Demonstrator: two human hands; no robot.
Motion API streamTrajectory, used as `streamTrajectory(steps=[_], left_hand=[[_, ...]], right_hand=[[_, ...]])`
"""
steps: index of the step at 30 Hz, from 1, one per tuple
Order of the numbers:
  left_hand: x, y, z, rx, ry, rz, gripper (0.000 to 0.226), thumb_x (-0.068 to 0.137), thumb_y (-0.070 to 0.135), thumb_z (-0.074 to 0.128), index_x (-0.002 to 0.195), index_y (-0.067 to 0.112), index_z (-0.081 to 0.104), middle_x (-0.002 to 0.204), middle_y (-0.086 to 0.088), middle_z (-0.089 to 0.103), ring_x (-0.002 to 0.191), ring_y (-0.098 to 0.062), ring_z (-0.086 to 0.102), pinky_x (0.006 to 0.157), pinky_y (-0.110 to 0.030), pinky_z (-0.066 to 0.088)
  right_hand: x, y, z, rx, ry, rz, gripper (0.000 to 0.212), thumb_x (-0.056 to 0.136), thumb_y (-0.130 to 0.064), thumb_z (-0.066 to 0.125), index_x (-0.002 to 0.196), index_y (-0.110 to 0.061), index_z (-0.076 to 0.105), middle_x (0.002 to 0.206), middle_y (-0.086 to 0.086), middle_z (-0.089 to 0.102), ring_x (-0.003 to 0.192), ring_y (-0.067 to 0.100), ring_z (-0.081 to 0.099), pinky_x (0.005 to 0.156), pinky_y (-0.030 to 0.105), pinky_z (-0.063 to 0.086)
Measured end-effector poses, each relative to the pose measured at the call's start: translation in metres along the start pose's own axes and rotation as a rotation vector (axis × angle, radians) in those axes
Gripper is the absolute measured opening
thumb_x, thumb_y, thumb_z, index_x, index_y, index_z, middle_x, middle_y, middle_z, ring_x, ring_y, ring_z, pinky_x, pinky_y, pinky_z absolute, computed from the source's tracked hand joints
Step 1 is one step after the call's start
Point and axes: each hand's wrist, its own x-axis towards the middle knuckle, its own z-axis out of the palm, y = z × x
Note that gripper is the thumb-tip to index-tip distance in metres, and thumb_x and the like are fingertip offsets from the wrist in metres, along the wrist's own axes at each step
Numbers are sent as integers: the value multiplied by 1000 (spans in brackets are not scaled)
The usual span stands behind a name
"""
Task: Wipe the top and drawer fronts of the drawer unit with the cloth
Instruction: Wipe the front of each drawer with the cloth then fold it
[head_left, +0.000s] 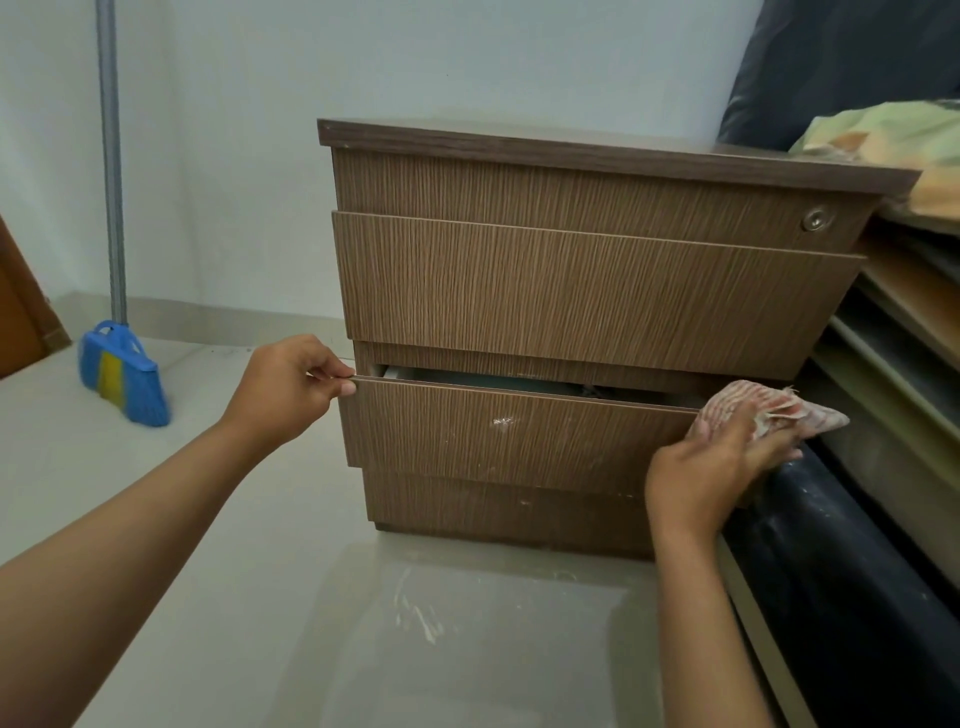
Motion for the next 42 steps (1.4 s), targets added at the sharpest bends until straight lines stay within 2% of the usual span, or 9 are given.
streamTrajectory(steps=[3,7,10,17,26,30,36,39,42], left_hand=[[1,1,0,16,-1,3,12,70,7,77,80,8,72,78,-5,65,71,-16,59,70,-27,46],[1,4,0,44,-6,-13,12,70,6,77,81,7,72,77,-4,64,70,-14,58,64,-21,42],[1,7,0,64,-9,-21,12,70,6,77,81,6,72,77,-4,63,69,-12,56,61,-17,40],[-1,15,0,107,1,-25,11,71,7,76,81,6,72,80,-9,66,74,-23,59,69,-29,41],[-1,15,-1,103,-5,-41,11,72,9,76,82,5,71,81,-10,66,76,-23,59,68,-29,40],[-1,14,-1,99,-1,-38,12,72,9,76,83,5,72,81,-10,67,75,-23,59,68,-28,41],[-2,14,0,100,8,-30,12,72,8,76,83,4,72,80,-10,66,74,-22,58,60,-22,40],[-2,15,0,91,17,-46,11,72,7,76,82,5,71,80,-10,66,74,-23,58,62,-16,39],[-3,17,-1,100,15,-54,12,73,8,76,83,5,71,80,-9,66,74,-22,57,62,-15,38]], right_hand=[[9,11,-6,8,12,0,55,96,-8,41,147,-14,22,156,16,-14,143,37,-12,116,44,13],[20,21,-10,71,61,17,54,96,-9,41,147,-12,24,156,19,-12,144,34,-3,113,27,12],[19,22,-6,144,120,1,55,95,-9,42,147,-11,24,156,20,-6,145,29,8,115,26,18],[-1,32,7,225,193,141,57,97,-12,40,149,-8,17,157,18,5,142,27,17,101,2,11],[-32,62,28,264,121,285,59,95,-10,44,148,-4,17,154,22,11,139,34,25,109,29,24],[-33,62,28,289,115,309,64,95,-13,44,149,-14,11,155,18,11,138,33,27,110,43,33],[-18,39,21,229,139,104,66,96,-19,43,150,-26,5,158,9,4,139,27,25,102,33,33],[-20,23,26,269,123,0,66,96,-15,44,150,-21,7,157,16,-2,143,31,18,110,43,35],[-33,19,37,323,73,-41,64,96,-12,46,150,-14,12,156,22,-3,144,31,13,114,37,28]])
